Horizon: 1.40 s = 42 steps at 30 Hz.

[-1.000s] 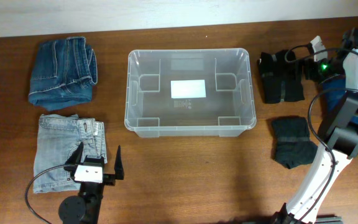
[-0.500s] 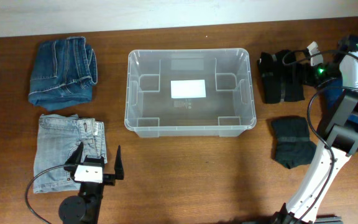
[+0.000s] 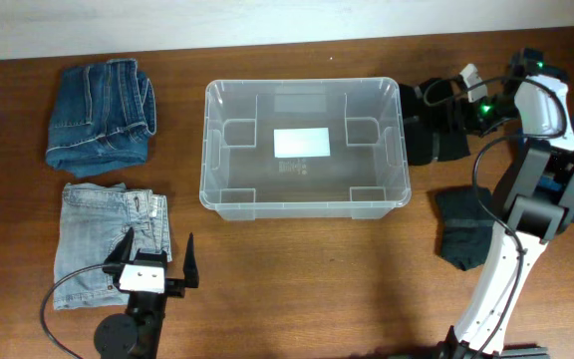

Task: Pack container
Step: 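Reach the right gripper to the black folded garment at top right and grasp it, then carry the black garment with the right gripper over the bin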

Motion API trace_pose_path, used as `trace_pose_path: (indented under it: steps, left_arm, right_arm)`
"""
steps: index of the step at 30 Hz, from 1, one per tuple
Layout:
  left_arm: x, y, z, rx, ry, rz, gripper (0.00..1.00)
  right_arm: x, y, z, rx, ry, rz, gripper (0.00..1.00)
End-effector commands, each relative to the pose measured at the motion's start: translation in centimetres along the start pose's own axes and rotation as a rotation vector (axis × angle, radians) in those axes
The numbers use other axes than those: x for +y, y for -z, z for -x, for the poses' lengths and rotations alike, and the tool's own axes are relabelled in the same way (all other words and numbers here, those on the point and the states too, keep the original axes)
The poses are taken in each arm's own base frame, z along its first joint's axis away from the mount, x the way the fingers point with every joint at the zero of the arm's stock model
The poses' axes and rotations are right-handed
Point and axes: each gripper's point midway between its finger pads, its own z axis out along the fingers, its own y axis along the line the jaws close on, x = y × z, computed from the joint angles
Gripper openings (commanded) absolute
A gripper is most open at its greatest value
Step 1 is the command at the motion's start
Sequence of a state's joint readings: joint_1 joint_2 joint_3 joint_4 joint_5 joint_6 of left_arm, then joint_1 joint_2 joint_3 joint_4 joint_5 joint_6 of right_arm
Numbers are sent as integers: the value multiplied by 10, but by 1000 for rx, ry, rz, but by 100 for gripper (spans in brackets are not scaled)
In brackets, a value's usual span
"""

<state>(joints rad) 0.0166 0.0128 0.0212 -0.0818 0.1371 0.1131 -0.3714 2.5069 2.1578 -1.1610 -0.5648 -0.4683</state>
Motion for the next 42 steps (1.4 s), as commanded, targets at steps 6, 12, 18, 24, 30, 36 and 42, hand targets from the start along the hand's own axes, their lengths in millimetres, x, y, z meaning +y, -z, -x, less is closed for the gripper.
trace_pose_path:
  steps: [6,12,18,24,30,36,42]
  left_arm:
    - [2,0,-1,1,-16,13,99]
    - [2,0,-1,1,-16,12,100]
    - [2,0,-1,1,-16,12,100]
    - [3,0,-1,2,-16,13,99]
    - [2,0,-1,1,-16,12,99]
    - [2,0,-1,1,-16,12,100]
    - [2,0,-1,1,-16,12,99]
  right_arm:
    - [-6,-3,-1,-19,-182,38,4]
    - [23,29,24,-151,-219,266,4]
    - [62,95,53,-274,-223,469,4]
    - [110,159,61,-292,-183,471,4]
    - [192,224,76,-376,-94,444,4]
    - [269,248,61,-371,-35,249,4]
    - [373,231,35,-307,94,202,4]
